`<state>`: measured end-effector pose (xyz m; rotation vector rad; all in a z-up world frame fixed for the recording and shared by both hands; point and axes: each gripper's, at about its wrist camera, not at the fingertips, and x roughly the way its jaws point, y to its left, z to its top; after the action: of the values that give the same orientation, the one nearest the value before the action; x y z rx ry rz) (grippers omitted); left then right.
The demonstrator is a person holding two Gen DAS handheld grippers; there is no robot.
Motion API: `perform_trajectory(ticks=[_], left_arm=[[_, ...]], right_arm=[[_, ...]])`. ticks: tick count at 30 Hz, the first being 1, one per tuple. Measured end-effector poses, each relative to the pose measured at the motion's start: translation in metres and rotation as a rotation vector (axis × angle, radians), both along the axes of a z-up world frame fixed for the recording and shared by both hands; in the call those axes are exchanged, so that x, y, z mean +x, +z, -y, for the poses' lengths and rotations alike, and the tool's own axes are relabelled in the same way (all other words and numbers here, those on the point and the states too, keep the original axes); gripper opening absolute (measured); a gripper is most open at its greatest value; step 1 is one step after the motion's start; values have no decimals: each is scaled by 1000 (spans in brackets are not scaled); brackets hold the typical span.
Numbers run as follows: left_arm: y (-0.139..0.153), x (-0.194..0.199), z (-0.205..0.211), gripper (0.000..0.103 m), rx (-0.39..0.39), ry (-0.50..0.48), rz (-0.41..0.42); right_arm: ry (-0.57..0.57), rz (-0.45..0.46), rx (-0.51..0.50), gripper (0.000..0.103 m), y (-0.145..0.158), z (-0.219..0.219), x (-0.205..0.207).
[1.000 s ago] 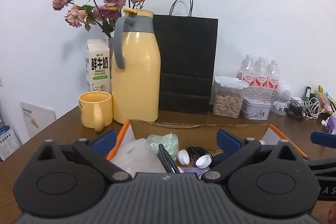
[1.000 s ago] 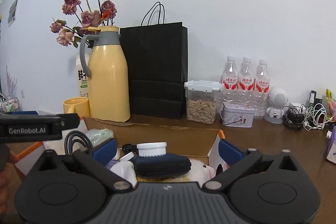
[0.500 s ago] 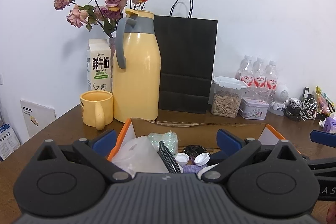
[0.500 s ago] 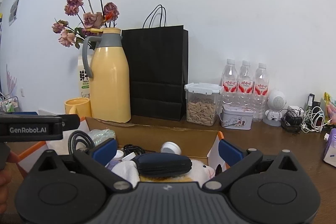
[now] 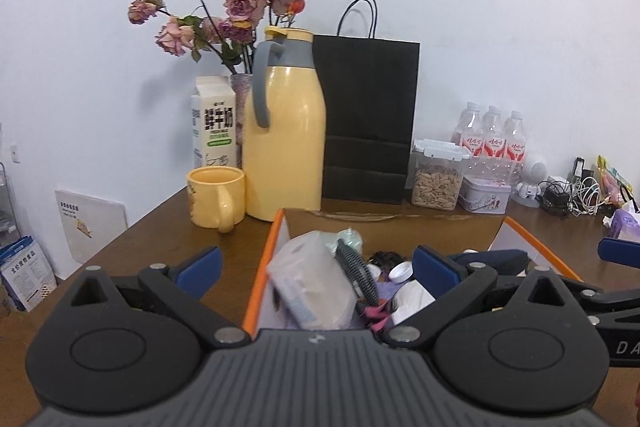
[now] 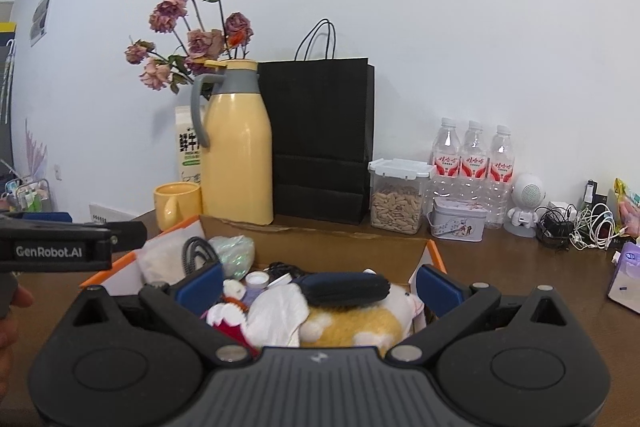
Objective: Organize objects
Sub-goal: 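Move both tools back toward the white charger puck and its cable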
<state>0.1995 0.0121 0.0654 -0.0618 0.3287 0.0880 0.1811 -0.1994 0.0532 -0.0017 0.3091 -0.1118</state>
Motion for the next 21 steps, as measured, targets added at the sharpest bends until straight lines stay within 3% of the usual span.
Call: perform_trajectory(ticks=[17, 21], left_arm=[[-24, -41, -42, 103, 23, 39, -96], [-35, -43, -48, 103, 21, 31, -141]], right_arm=[[75, -112, -2, 103, -23, -28, -26], [140, -161, -10, 97, -34, -41, -23]])
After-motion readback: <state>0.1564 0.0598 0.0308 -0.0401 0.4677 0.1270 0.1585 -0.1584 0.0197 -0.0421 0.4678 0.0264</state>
